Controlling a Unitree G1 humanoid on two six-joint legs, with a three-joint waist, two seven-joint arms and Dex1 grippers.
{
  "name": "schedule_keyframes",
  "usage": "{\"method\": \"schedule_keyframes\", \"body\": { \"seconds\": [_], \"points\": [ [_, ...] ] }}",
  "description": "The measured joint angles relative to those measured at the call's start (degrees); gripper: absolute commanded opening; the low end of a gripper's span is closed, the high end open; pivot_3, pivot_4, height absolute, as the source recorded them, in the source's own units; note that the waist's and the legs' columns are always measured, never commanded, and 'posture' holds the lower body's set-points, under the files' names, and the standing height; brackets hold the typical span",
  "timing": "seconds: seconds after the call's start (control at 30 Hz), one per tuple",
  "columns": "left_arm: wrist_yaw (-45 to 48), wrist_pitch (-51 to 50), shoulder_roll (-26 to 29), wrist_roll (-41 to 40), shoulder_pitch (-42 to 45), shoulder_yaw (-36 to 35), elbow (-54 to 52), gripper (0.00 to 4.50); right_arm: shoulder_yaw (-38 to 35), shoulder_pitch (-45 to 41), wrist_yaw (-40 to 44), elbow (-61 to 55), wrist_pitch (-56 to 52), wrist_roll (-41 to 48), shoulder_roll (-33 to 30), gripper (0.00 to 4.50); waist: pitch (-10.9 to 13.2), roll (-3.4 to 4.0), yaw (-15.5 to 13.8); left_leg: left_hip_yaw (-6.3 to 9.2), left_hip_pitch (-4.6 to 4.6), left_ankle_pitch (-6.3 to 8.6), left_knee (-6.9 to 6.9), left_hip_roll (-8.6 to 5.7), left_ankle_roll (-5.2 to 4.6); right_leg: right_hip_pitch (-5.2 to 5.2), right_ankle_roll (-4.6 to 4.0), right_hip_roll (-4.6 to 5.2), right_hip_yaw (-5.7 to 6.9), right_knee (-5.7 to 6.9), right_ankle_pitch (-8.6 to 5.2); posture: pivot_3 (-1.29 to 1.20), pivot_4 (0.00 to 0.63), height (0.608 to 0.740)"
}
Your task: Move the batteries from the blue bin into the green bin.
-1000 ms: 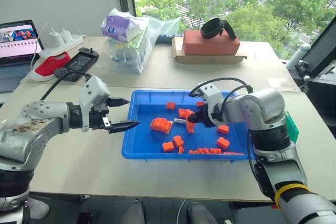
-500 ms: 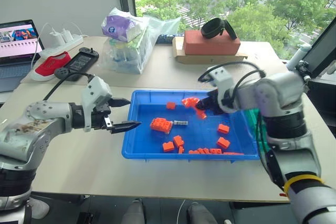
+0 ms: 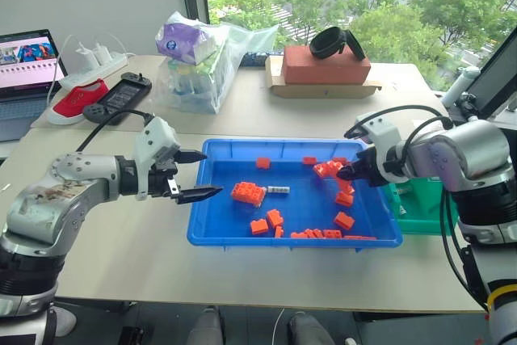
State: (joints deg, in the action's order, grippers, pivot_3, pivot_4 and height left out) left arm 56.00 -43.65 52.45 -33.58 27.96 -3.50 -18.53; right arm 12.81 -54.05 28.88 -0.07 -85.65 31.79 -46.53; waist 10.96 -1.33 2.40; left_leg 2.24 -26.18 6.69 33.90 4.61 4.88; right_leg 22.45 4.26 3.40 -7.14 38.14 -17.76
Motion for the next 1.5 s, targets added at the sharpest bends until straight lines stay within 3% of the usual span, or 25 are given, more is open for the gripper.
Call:
{"method": "schedule_keyframes", "body": {
  "seconds": [0.17,0.2,0.37,0.53,1.03,1.17,1.47,1.5],
  "points": [
    [0.31,0.06,-0.15,0.24,0.22,0.02,0.42,4.50,-0.36,-1.64,3.67,-1.02,1.32,0.13,-1.43,4.27,0.00,0.00,0.24,0.00,0.01,0.00,0.00,0.01,0.00,0.01,0.00,-0.01,0.00,0.02,0.00,0.00,0.150,0.740],
    [0.37,0.08,-0.15,0.25,0.22,0.02,0.43,4.50,-0.52,-1.75,4.60,-2.27,1.64,0.57,-1.40,4.48,0.00,0.00,0.27,0.00,0.01,0.00,-0.01,0.01,0.00,0.01,0.00,-0.01,0.01,0.02,0.00,0.00,0.150,0.740],
    [0.58,0.22,0.04,0.69,0.11,0.02,0.37,4.50,1.13,-1.88,11.88,-12.86,6.86,3.55,0.75,4.48,0.00,0.00,0.06,0.01,0.00,0.00,0.01,0.02,0.00,0.00,0.00,-0.01,0.03,0.01,0.00,0.00,0.150,0.740],
    [0.42,0.53,0.23,0.98,-1.30,-0.09,-0.56,4.50,7.90,-0.12,16.46,-17.43,19.90,-1.51,0.95,4.48,0.00,-0.02,-0.02,0.01,-0.01,0.00,0.03,0.02,0.00,-0.03,0.00,0.00,0.06,-0.03,0.00,0.00,0.150,0.740],
    [-2.94,-1.58,0.58,-0.58,-4.98,-2.40,-5.57,4.50,13.80,3.34,19.71,5.74,38.91,-16.50,13.59,4.48,-0.01,-0.02,0.16,0.02,0.02,-0.01,0.06,0.04,0.02,-0.03,-0.01,-0.03,0.06,0.08,0.01,0.00,0.150,0.740],
    [-3.40,-1.66,0.59,-0.87,-5.16,-2.55,-5.68,4.50,15.80,3.34,21.14,7.47,40.46,-19.75,15.26,3.39,-0.01,-0.02,0.16,0.03,0.02,-0.01,0.06,0.04,0.02,-0.03,-0.01,-0.03,0.07,0.08,0.01,0.00,0.150,0.740],
    [-3.10,-2.57,0.67,-3.01,-4.39,-3.14,-5.62,4.50,17.34,3.41,24.22,6.83,43.92,-25.07,14.10,0.35,-0.01,-0.02,0.10,0.03,0.01,-0.01,0.06,0.04,0.02,-0.03,-0.01,-0.03,0.08,0.08,0.01,0.00,0.150,0.740],
    [-2.99,-2.80,0.67,-3.53,-4.07,-3.14,-5.62,4.50,16.74,3.40,24.78,6.70,43.71,-24.82,13.85,0.35,-0.01,-0.02,0.08,0.03,0.01,-0.01,0.06,0.03,0.02,-0.03,-0.01,-0.03,0.07,0.08,0.01,0.00,0.150,0.740]
  ]
}}
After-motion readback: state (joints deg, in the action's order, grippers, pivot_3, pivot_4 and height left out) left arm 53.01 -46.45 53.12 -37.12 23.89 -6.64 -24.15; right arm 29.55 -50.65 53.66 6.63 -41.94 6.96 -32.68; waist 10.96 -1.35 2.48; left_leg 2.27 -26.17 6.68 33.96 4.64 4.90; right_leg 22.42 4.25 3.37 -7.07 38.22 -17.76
